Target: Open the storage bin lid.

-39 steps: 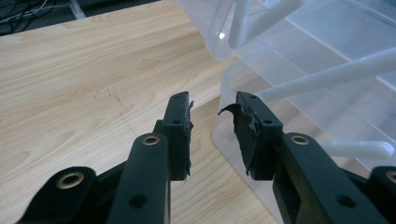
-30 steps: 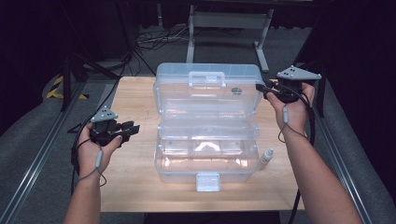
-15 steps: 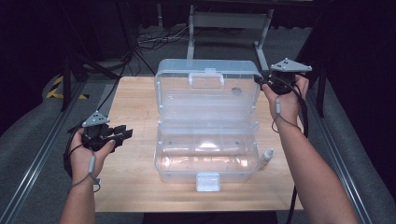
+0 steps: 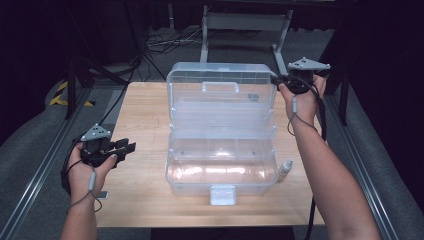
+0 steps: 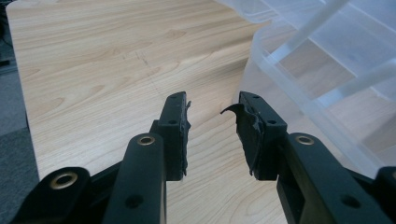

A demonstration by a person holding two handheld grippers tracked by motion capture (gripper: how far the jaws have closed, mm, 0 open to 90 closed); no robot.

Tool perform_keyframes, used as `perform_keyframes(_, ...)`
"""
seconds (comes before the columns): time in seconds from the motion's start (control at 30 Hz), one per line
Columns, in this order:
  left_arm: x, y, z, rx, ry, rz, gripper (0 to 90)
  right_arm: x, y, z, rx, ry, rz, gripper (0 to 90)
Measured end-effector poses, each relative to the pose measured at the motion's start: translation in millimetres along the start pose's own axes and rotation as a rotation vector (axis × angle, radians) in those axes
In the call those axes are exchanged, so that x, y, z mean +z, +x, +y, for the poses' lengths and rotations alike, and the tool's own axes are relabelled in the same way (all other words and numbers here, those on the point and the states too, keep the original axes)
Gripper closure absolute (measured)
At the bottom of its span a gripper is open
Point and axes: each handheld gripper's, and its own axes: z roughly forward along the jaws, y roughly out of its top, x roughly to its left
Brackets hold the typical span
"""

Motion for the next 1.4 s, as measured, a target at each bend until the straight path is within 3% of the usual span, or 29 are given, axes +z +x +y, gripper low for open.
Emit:
perform_keyframes(0.27,0.9,0.8,-1.1,0.002,0.005,-0.001,64.1,13.3,-4.2,4.6,0.002,0.045,-0.013,82.6)
perform_keyframes(0.7,2.3,2.3,-2.1,-0.002,0.009,-0.006,64.1,27.5,-12.3,4.1,0.048,0.073,0.004,83.0)
perform_keyframes(1.4,3.1,3.8,-3.1,-0.004,0.012,-0.014,64.2,50.0,-20.5,3.6,0.067,0.125,0.015,84.2)
